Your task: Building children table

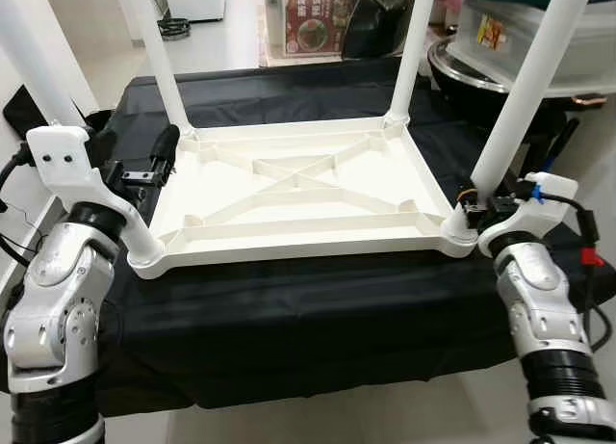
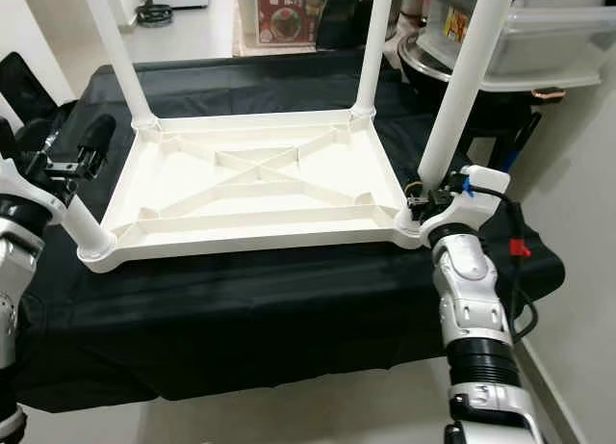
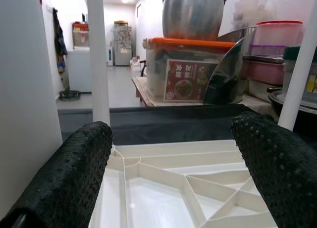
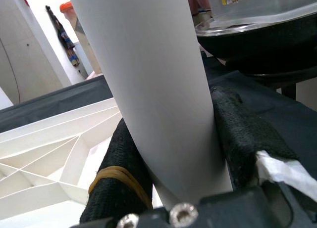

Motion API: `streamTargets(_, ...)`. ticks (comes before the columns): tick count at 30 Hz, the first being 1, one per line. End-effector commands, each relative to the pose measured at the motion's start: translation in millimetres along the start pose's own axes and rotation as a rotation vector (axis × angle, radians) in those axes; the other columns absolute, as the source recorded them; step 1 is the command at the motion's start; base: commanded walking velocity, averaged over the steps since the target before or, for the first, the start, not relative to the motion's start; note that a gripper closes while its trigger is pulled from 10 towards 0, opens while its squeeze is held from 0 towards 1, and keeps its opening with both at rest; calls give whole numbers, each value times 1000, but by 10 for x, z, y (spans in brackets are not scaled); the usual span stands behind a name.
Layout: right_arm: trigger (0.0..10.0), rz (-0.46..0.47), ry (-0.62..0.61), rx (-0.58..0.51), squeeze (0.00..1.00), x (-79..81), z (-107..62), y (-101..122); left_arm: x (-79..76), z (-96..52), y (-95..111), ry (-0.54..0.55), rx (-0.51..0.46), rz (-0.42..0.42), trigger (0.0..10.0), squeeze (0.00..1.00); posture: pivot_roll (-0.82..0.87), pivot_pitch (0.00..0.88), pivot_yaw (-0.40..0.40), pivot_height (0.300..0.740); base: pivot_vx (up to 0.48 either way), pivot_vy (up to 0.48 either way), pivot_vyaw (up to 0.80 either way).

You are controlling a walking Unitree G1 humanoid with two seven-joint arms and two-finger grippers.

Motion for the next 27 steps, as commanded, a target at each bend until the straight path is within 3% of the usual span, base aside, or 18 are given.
streamTargets(1, 0, -35, -1, 82, 0, -62, -75, -202, 22, -38, -36, 0, 17, -13, 10000, 1000, 29, 154, 27, 740, 0, 0, 0)
streamTargets(5, 0, -59, -32, 81, 0, -273, -83, -143, 31, -163, -164, 12, 54, -71, 10000, 1000, 26, 152, 12, 740, 0, 0, 0)
streamTargets(11, 0, -88, -42, 78, 0, -387, -52, -70, -40, -416, -259, -57, 88, -182, 10000, 1000, 28, 149, -2, 740, 0, 0, 0)
streamTargets(12, 0, -94, -44, 72, 0, -400, -27, -40, 59, -639, -412, -59, 151, -165, 10000, 1000, 25, 146, -5, 740, 0, 0, 0)
streamTargets(14, 0, -95, -44, 71, 0, -401, -22, -33, 89, -691, -446, -55, 168, -153, 10000, 1000, 25, 146, -5, 740, 0, 0, 0)
streamTargets(15, 0, -100, -38, 65, 0, -401, -9, -9, 286, -801, -515, 30, 199, -102, 10000, 1000, 27, 147, -7, 740, 0, 0, 0)
streamTargets(16, 0, -100, -38, 65, 0, -401, -9, -9, 286, -801, -515, 30, 199, -102, 10000, 1000, 27, 147, -7, 740, 0, 0, 0)
streamTargets(17, 0, -105, -33, 61, 0, -401, 0, 4, 493, -878, -533, 126, 209, -56, 10000, 1000, 35, 146, -16, 740, 0, 0, 0)
streamTargets(19, 0, -105, -31, 62, 0, -402, 2, 4, 570, -897, -526, 162, 207, -36, 10000, 1000, 35, 146, -16, 740, 0, 0, 0)
streamTargets(22, 0, -103, -24, 64, 0, -379, 6, -13, 607, -768, -463, 204, 171, 10, 10000, 1000, 31, 142, -19, 740, 0, 0, 0)
streamTargets(27, 0, -138, 0, 45, 0, -329, 40, 34, 417, -540, -456, 128, 146, 5, 10000, 984, 17, 133, -16, 740, 0, 0, 0)
Point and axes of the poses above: a point about 5 cm out from each wrist's last joint towards the gripper, its own z axis pointing out of the wrist towards the gripper, its own y axis along the axis of the wrist's last joint, x = y × z, the point moved 5 cm from there along z, pointing out of the wrist towards the gripper, and after that the axes turned 6 degrees about z, right-handed, at the moved point
